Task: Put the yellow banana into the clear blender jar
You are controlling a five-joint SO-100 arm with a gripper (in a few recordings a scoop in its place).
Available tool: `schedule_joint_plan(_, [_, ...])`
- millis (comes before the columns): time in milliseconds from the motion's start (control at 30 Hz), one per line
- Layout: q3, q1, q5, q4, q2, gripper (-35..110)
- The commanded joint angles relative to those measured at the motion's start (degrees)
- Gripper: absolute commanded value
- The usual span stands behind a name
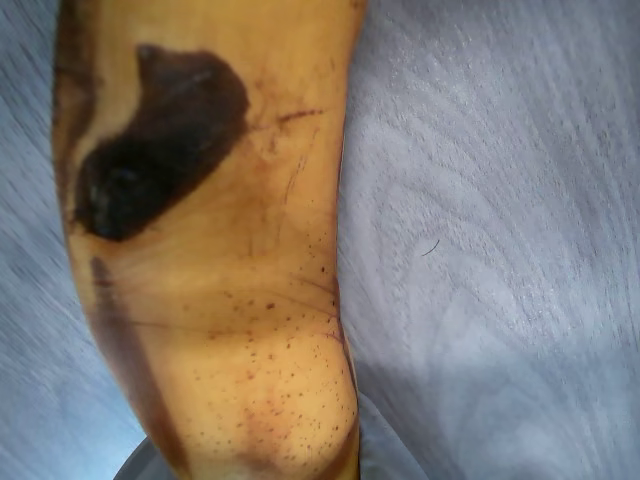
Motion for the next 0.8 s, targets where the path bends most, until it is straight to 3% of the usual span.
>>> schedule_joint_plan(0, [-1.1, -0.8, -0.4, 1.0, 0.2, 5])
schedule_joint_plan(467, [-1.2, -0.4, -0.3, 3.2, 4.7, 1])
schedule_joint_plan(767, [-1.8, -0.9, -0.7, 2.2, 19.7, 1])
